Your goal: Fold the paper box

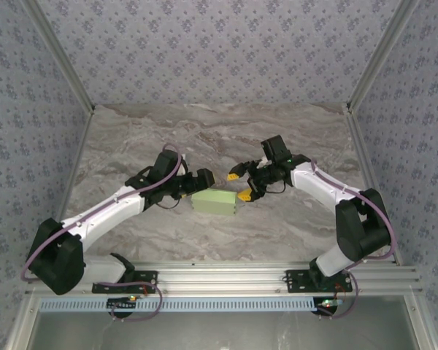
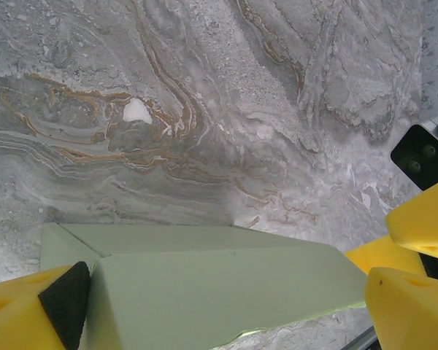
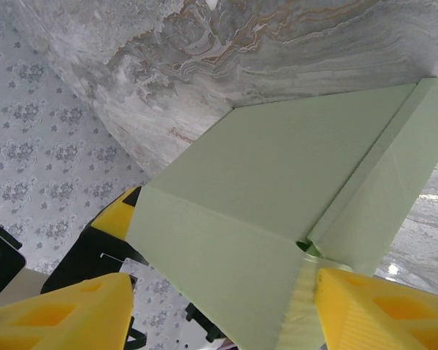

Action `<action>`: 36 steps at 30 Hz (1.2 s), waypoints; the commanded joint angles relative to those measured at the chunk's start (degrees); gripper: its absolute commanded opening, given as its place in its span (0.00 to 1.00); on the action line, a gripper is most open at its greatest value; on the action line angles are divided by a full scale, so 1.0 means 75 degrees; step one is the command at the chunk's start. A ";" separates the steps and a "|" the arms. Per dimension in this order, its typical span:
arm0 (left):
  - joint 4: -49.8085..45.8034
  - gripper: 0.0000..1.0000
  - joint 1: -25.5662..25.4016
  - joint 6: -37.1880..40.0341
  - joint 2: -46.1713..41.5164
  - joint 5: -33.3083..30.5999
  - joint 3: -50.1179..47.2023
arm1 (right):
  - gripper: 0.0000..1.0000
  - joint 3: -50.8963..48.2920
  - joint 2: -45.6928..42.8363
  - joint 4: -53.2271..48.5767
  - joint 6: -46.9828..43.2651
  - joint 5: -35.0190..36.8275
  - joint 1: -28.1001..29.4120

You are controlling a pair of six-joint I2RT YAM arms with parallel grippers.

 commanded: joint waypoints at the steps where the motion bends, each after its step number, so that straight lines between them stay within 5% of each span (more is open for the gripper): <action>1: 0.0542 0.97 -0.0256 -0.0268 0.0062 0.1060 0.0315 | 0.71 0.0341 0.0085 0.0316 0.0154 -0.0445 0.0087; 36: 0.0601 0.99 -0.0253 -0.0706 0.0154 0.1041 0.0355 | 0.84 0.0786 0.0520 0.0153 0.0396 -0.1681 -0.0185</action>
